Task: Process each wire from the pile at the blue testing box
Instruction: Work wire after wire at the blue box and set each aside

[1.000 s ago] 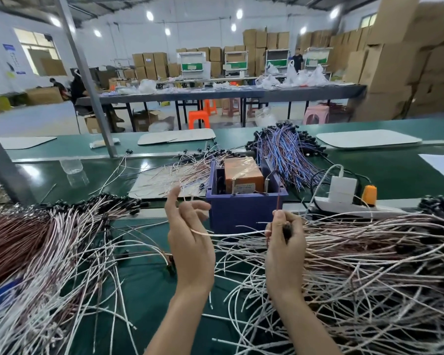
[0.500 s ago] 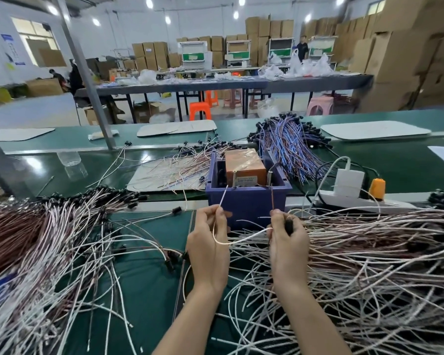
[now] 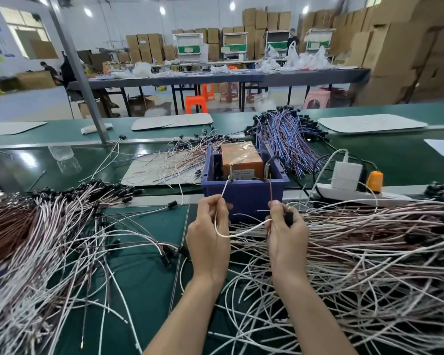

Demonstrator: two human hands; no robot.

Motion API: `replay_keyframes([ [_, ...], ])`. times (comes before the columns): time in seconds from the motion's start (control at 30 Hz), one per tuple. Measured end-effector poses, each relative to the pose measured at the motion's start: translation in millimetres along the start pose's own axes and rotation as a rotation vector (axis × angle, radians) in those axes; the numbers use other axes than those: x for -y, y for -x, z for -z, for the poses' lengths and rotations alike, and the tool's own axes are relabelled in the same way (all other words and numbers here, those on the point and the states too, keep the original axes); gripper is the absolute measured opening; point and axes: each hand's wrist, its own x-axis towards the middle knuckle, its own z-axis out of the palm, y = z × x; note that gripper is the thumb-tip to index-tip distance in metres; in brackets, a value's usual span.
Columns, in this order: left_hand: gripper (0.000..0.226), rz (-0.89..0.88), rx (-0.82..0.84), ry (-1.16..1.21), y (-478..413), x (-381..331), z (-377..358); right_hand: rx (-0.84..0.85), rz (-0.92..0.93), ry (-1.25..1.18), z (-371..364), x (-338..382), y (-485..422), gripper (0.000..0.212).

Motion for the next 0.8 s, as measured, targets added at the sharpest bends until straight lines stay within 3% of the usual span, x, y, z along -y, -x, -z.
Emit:
replay_keyframes([
  [0.8, 0.015, -0.085, 0.02, -0.107, 1.0, -3.5, -5.0, -0.016, -0.025, -0.026, -6.4, 3.0, -6.6, 0.017],
])
